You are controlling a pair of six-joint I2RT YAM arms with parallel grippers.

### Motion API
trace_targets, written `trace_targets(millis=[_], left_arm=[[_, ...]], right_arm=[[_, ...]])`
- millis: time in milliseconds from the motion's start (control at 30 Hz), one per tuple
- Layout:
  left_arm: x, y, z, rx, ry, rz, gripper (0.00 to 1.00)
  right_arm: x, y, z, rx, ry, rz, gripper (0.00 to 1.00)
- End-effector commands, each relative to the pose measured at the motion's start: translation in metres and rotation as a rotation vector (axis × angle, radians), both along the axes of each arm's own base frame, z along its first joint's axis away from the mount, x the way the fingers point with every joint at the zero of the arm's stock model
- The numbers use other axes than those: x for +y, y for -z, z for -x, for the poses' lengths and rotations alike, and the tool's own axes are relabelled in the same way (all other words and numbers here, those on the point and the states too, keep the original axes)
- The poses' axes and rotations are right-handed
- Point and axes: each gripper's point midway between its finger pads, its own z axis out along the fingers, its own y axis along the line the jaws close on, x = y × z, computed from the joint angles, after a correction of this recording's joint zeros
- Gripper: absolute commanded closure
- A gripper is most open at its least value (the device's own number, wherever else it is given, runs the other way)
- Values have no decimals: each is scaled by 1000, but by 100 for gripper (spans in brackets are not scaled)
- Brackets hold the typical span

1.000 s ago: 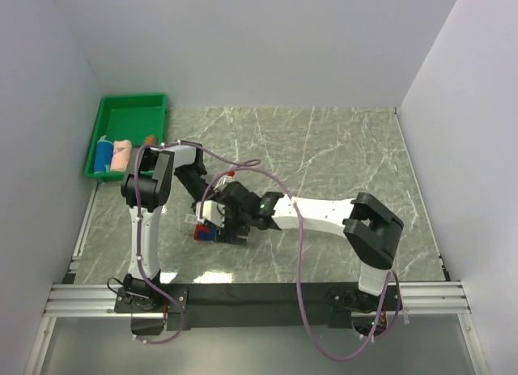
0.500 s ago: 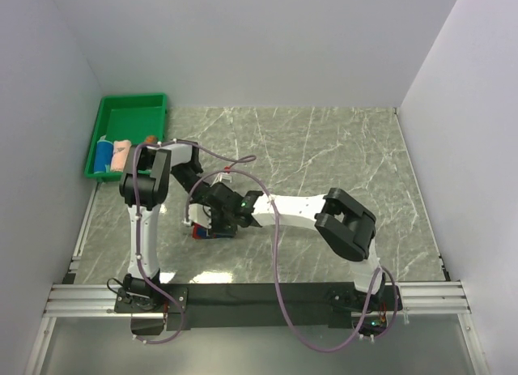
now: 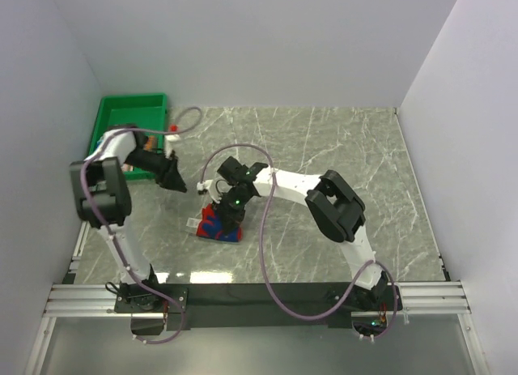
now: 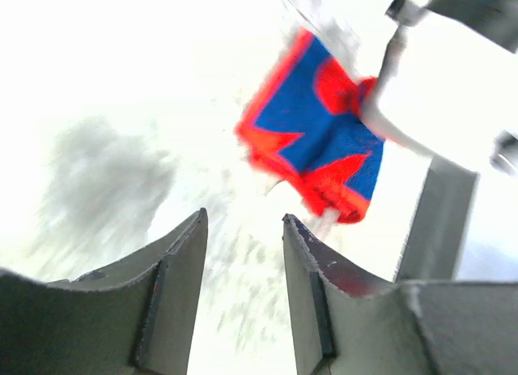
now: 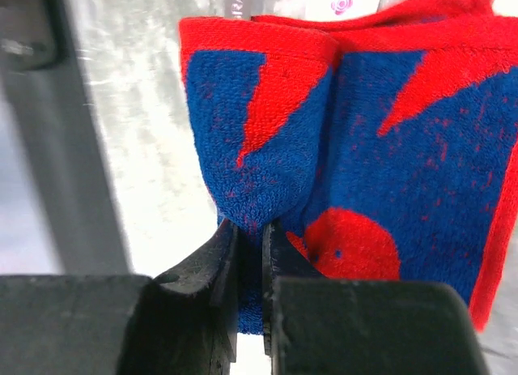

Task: Roll the towels
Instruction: Roll the towel

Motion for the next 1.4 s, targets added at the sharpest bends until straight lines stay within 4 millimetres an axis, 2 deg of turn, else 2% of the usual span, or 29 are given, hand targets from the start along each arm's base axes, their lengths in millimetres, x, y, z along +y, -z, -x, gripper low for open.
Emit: trace_targets(millis=[0, 33, 100, 133, 200, 233, 300, 333, 367, 433, 467, 533, 600, 633, 667, 833, 867, 1000, 1200, 1267, 1367], left_arm=[[7, -44, -6, -159, -86, 92, 52], [7, -42, 3, -152, -93, 89, 51], [11, -52, 10, -242, -90, 43, 49], [10, -45, 22, -234, -88, 32, 48], [13, -50, 35, -331, -53, -32, 45], [13, -39, 49, -325, -34, -58, 44], [15, -37, 60, -443, 41, -155, 43], [13, -23, 74, -440, 73, -185, 42], [4, -27, 82, -511, 132, -218, 42], [8, -10, 90, -584, 199, -314, 41], [-6, -15, 95, -669, 271, -325, 40], [-14, -6, 99, -733, 322, -357, 36], [-35, -2, 109, -778, 421, -341, 35], [-38, 3, 108, -792, 445, -365, 35], [-49, 8, 114, -798, 508, -358, 35], [-75, 11, 107, -837, 575, -324, 36], [-81, 17, 111, -815, 613, -314, 36], [-95, 28, 106, -820, 648, -303, 37], [-102, 54, 107, -779, 718, -331, 36], [-103, 58, 105, -815, 728, -342, 36], [-97, 70, 111, -829, 753, -378, 45]], right_arm=[[-35, 16, 33, 361, 98, 166, 100], [-34, 17, 33, 396, 99, 163, 100], [-37, 24, 28, 469, 123, 175, 100], [-37, 26, 28, 504, 126, 182, 100], [-35, 31, 28, 591, 119, 184, 100], [-36, 33, 25, 612, 124, 182, 100], [-34, 40, 23, 651, 119, 178, 100], [-34, 42, 22, 662, 123, 180, 100], [-33, 47, 19, 673, 127, 182, 100], [-33, 47, 20, 717, 125, 185, 100], [-32, 51, 17, 726, 124, 180, 100], [-33, 53, 17, 755, 125, 192, 100], [-34, 59, 14, 768, 132, 200, 100], [-34, 60, 11, 767, 132, 195, 100], [-35, 63, 11, 773, 138, 202, 100], [-35, 63, 3, 761, 159, 196, 98], [-34, 64, 2, 759, 160, 196, 98], [-35, 65, 0, 752, 162, 204, 97], [-37, 68, 0, 759, 176, 213, 97], [-38, 71, -1, 763, 178, 218, 97], [-40, 75, -1, 762, 180, 230, 97]])
